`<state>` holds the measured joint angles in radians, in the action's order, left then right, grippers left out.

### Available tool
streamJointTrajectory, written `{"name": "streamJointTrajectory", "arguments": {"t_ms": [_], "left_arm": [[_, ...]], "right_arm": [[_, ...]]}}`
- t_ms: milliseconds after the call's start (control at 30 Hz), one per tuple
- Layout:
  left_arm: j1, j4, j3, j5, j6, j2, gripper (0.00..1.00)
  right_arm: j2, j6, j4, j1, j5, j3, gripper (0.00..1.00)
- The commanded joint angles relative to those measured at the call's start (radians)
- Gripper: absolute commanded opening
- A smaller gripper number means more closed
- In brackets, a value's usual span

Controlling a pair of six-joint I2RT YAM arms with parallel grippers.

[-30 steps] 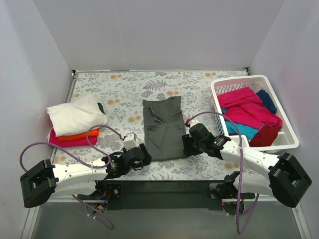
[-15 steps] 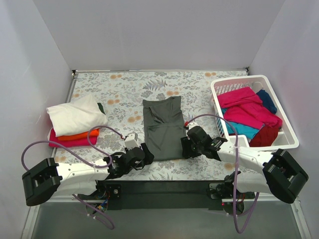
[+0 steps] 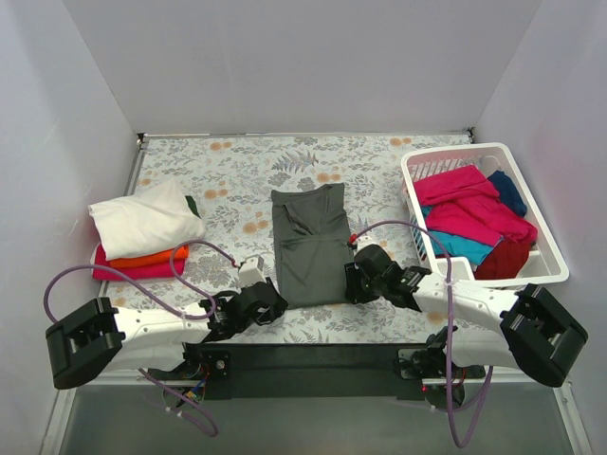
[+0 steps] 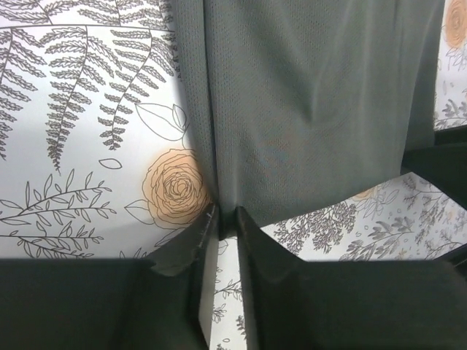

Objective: Fold and stack the t-shirts
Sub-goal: Fold the tshirt

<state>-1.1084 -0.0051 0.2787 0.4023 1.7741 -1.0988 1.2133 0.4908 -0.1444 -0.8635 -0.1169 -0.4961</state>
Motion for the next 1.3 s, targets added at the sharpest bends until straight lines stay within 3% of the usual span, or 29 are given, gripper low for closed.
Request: {"name": "streamJointTrajectory", "arguments": {"t_ms": [0,100,167,567,967,1267], "left_arm": [[-0.001,-0.072,-0.029,-0.039,-0.008,-0.019,0.16],[-0.001,-0.070,-0.029,-0.052,-0.031,-0.026,0.05],[-0.001,-0.069,-0.029,-0.081,-0.057,-0.026,0.00],[-0.007,-0.119,-0.030,-0.401,-0.156,0.091,0.00],[-0.019,-0.300,0.016,-0.703,-0.180,0.252,0.00],[-0.044,-0.292,0.040,-0.899,-0.186,0.266,0.00]], "right_arm": [[0.002,0.026,-0.034,-0.015,0.040,0.048,0.25],[-0.015,0.028,-0.034,-0.017,0.077,0.068,0.07],[-0.034,0.017,-0.041,-0.019,0.106,0.074,0.01],[-0.149,-0.066,-0.381,-0.068,0.241,-0.009,0.01],[-0.167,-0.121,-0.580,-0.117,0.520,-0.079,0.01],[-0.153,-0.196,-0.669,-0.158,0.700,-0.099,0.01]]}}
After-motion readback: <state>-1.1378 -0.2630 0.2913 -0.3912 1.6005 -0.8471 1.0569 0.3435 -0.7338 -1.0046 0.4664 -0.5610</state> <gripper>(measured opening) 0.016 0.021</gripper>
